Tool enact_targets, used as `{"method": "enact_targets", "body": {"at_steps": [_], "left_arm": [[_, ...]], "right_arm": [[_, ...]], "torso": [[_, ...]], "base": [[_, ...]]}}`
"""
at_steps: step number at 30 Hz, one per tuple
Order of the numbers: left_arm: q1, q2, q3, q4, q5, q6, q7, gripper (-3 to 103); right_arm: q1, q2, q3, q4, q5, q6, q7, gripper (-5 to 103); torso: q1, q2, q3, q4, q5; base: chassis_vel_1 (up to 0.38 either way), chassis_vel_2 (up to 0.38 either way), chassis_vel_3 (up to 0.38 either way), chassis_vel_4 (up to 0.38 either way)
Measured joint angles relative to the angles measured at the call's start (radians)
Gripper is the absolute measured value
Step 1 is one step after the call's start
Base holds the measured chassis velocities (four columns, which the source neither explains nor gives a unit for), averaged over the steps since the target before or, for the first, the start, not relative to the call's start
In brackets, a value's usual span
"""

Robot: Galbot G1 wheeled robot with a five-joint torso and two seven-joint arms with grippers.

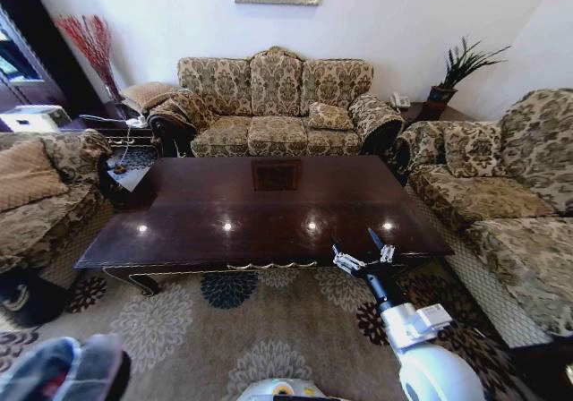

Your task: Move to the front of the table and place the trash on the table into the trash bin.

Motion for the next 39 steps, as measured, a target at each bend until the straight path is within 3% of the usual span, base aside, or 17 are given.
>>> {"method": "enact_targets", "body": {"at_steps": [2, 6, 9, 14, 18, 24, 25, 28, 29, 31, 33, 37, 39], "left_arm": [[-0.039, 0.003, 0.044, 0.09, 0.012, -0.052, 0.008, 2], [-0.076, 0.01, 0.08, 0.176, 0.019, -0.1, 0.023, 2], [-0.115, 0.017, 0.11, 0.295, 0.038, -0.184, 0.041, 2], [-0.137, 0.019, 0.128, 0.382, 0.061, -0.209, 0.046, 2], [-0.137, 0.012, 0.137, 0.401, 0.098, -0.201, 0.056, 1], [-0.118, 0.002, 0.137, 0.375, 0.148, -0.172, 0.07, 28], [-0.118, 0.002, 0.137, 0.375, 0.148, -0.172, 0.07, 28], [-0.092, -0.006, 0.118, 0.35, 0.238, -0.137, 0.081, 43], [-0.092, -0.006, 0.118, 0.35, 0.238, -0.137, 0.081, 43], [-0.066, -0.015, 0.087, 0.309, 0.295, -0.085, 0.104, 49], [-0.049, -0.019, 0.069, 0.284, 0.302, -0.071, 0.128, 55], [0.036, -0.023, 0.004, 0.133, 0.296, -0.017, 0.203, 76], [0.057, -0.021, -0.016, 0.081, 0.299, -0.006, 0.207, 76]], "right_arm": [[0.0, 0.0, 0.0, 0.0, 0.0, 0.0, 0.0, 100], [0.0, 0.0, 0.0, 0.0, 0.0, 0.0, 0.0, 100], [0.0, 0.0, 0.0, 0.0, 0.0, 0.0, 0.0, 100], [0.0, 0.0, 0.0, 0.0, 0.0, 0.0, 0.0, 100], [0.0, 0.0, 0.0, 0.0, 0.0, 0.0, 0.0, 100], [0.0, 0.0, 0.0, 0.0, 0.0, 0.0, 0.0, 100], [0.0, 0.0, 0.0, 0.0, 0.0, 0.0, 0.0, 100], [0.0, 0.0, 0.0, 0.0, 0.0, 0.0, 0.0, 100], [0.0, 0.0, 0.0, 0.0, 0.0, 0.0, 0.0, 100], [0.0, 0.0, 0.0, 0.0, 0.0, 0.0, 0.0, 100], [0.0, 0.0, 0.0, 0.0, 0.0, 0.0, 0.0, 100], [0.0, 0.0, 0.0, 0.0, 0.0, 0.0, 0.0, 100], [0.0, 0.0, 0.0, 0.0, 0.0, 0.0, 0.0, 100]], "torso": [[0.0, 0.0, 0.0, 0.0, -0.0002], [0.0, 0.0, 0.0, 0.0, 0.0006], [0.0, 0.0, 0.0, 0.0, 0.0007], [0.0, 0.0, 0.0, 0.0003, 0.0004], [0.0, 0.0, 0.0, 0.0005, 0.0003], [0.0, 0.0, 0.0, -0.0003, 0.0003], [0.0, 0.0, 0.0, -0.0003, 0.0003], [0.0, 0.0, 0.0, 0.0002, 0.0], [0.0, 0.0, 0.0, 0.0002, 0.0], [0.0, 0.0, 0.0, 0.0001, 0.0001], [0.0, 0.0, 0.0, 0.0002, 0.0], [0.0, 0.0, 0.0, 0.0003, -0.0001], [0.0, 0.0, 0.0, 0.0008, -0.0002]], "base": [[0.0, 0.0, 0.0, 0.0], [0.0, 0.0, 0.0, 0.0], [0.0, 0.0, 0.0, 0.0], [0.0, 0.0, 0.0, 0.0], [0.0, 0.0, 0.0, 0.0], [0.0, 0.0, 0.0, 0.0], [0.0, 0.0, 0.0, 0.0], [0.0, 0.0, 0.0, 0.0], [0.0, 0.0, 0.0, 0.0], [0.0, 0.0, 0.0, 0.0], [0.0, 0.0, 0.0, 0.0], [0.0, 0.0, 0.0, 0.0], [0.0, 0.0, 0.0, 0.0]]}}
